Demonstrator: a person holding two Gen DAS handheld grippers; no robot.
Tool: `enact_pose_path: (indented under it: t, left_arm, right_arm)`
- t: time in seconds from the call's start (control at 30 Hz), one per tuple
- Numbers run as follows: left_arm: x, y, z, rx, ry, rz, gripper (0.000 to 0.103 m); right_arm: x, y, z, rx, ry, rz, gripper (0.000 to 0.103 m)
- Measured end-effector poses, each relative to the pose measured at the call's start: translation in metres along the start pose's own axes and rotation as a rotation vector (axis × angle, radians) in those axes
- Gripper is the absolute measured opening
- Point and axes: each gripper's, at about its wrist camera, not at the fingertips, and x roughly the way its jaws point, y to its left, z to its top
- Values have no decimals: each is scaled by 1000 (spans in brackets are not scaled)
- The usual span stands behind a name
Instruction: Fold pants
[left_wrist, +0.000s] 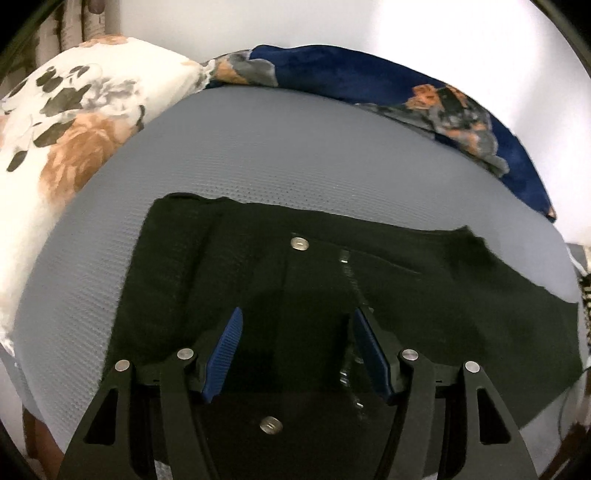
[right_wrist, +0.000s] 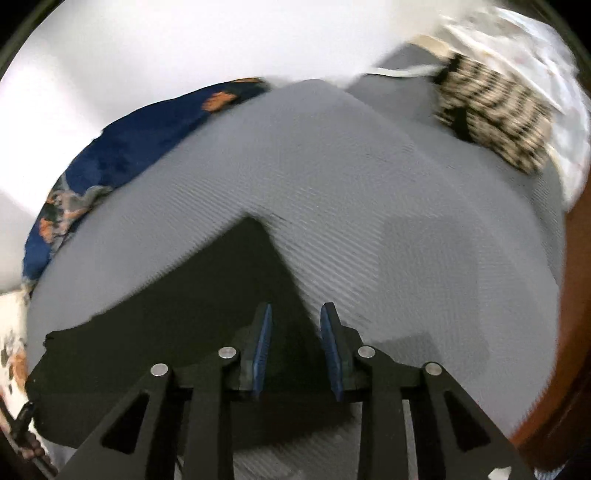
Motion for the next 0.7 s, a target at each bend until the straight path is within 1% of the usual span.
enact_pose_path:
  t: [0.07,0.1,0.2,0.27,0.3,0.33,0.37,0.43,0.5,0.57,0.6,0.63,0.67,0.7]
  left_arm:
    - [3,1,1,2,2,4,63]
    - [4,1,1,2,1,8,63]
    - [4,0,-1,13,1,17,63]
    - [5,0,0,11,3,15,63]
    - [6,-1,0,10,3,14,63]
    - [7,-1,1,8,4,14,63]
    - [8,-1,2,8,6,15,63]
    - [9,-2,1,7,5,18,63]
    - [10,-3,1,12,3,24,63]
    - [9,-3,4,18,7,27,63]
    - [8,-3,5,19,6,25,63]
    - [6,-2,7,23,2,22,63]
    - [2,-1,9,26,-11,27,63]
    - [-1,1,10,29,-27,45,63]
  right_arm:
    - [20,17,19,-28,27,26,30]
    - [27,22,26,-40,31,25,30]
    - [54,38,46,-76,55,9,30]
    - [67,41,54,-95,71,-14,30]
    - [74,43,55,-104,82,-21,27]
    - [77,45,54,-113,86,-24,0]
    - [79,48,53,-135,90,-38,2]
    - [79,53,48,-167,73,-81,1]
    - [81,56,46,-168,57,-113,1]
    - [82,56,49,-140,55,-131,1]
    - [81,58,50,-135,64,-151,2]
    - [81,61,52,-142,76,-168,12]
    - [79,66,53,-150,95,-215,27]
    - [75,70,54,-160,93,-244,33]
